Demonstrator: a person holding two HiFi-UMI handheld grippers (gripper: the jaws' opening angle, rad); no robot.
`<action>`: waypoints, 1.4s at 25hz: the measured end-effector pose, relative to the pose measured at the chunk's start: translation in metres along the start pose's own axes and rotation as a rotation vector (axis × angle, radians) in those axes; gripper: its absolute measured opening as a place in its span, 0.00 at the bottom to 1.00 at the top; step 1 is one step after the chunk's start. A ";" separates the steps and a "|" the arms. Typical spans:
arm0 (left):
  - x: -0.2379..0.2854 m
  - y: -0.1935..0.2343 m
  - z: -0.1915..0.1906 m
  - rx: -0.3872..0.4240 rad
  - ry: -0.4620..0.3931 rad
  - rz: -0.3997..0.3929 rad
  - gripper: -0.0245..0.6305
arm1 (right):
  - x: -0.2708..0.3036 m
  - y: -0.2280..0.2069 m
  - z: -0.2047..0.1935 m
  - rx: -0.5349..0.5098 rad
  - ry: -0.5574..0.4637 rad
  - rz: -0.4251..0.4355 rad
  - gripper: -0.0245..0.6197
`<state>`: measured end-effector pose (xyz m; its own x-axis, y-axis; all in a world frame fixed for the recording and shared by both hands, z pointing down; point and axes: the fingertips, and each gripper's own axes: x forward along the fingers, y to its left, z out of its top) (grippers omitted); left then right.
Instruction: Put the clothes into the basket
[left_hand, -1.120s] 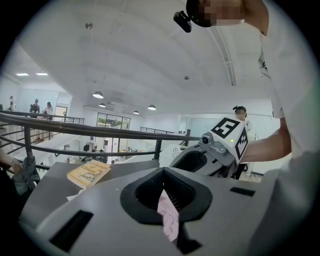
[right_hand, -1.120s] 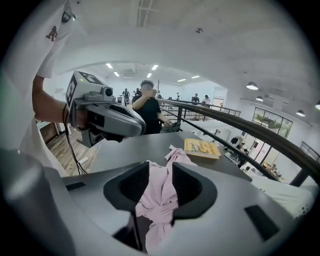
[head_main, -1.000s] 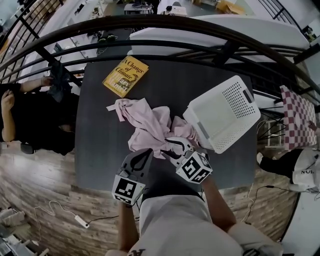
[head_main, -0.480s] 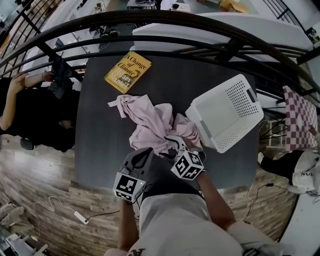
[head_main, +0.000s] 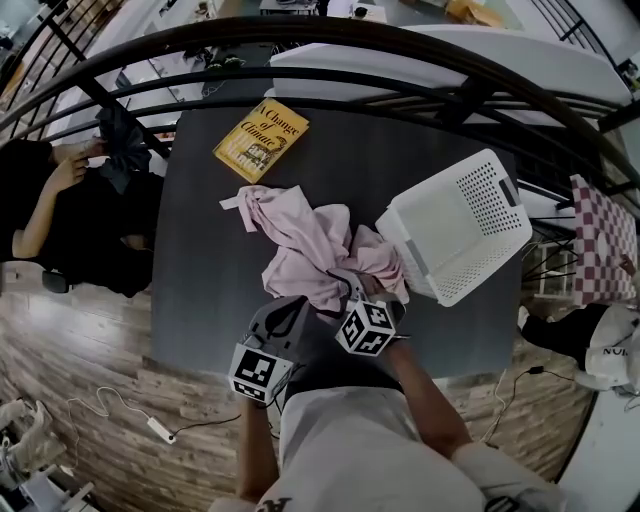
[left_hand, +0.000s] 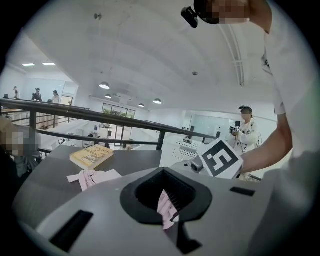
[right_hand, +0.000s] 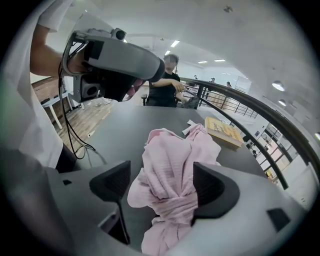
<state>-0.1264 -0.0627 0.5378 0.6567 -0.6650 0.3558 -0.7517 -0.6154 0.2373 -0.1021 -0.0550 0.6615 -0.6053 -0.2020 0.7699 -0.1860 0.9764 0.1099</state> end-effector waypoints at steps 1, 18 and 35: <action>0.000 0.000 -0.001 -0.003 0.001 0.001 0.04 | 0.003 0.001 -0.001 -0.005 0.004 0.003 0.62; -0.003 0.002 -0.011 -0.021 0.020 0.010 0.04 | 0.035 -0.001 -0.017 -0.069 0.046 -0.056 0.63; -0.003 0.011 -0.014 -0.015 0.023 0.021 0.04 | 0.032 -0.023 -0.011 0.014 -0.005 -0.133 0.18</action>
<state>-0.1377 -0.0620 0.5523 0.6394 -0.6675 0.3815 -0.7661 -0.5950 0.2431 -0.1089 -0.0827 0.6904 -0.5787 -0.3300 0.7458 -0.2758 0.9398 0.2018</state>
